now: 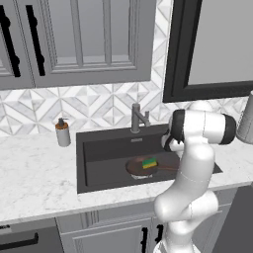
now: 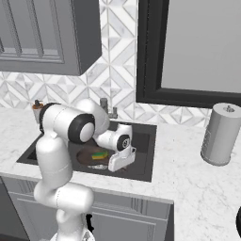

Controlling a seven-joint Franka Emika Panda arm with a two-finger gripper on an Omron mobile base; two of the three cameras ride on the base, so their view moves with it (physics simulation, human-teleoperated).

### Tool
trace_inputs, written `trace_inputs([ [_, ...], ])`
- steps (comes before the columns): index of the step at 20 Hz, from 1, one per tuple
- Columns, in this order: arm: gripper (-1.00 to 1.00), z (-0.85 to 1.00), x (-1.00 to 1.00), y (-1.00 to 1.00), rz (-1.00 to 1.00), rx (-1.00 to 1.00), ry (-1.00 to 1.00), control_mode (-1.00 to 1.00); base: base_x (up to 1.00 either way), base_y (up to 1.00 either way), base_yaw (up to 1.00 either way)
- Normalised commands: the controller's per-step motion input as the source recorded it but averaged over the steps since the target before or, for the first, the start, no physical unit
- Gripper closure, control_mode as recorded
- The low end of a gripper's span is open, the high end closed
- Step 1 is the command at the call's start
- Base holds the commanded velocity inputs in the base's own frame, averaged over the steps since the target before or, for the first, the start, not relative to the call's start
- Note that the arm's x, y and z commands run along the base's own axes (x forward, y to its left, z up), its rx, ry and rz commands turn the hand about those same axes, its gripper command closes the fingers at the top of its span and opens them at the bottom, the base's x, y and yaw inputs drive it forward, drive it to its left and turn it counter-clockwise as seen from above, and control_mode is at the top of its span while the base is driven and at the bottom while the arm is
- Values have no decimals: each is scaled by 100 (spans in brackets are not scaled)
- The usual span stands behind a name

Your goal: Pick the pan and sponge and place them into the sink. Then turn on the water.

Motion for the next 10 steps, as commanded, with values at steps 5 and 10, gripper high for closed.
trace_inputs([
  [5,100,-37,17,0,0,0,-5,-100,0,0,0],
  [10,100,-14,36,0,-1,0,-6,-100,0,0,0],
])
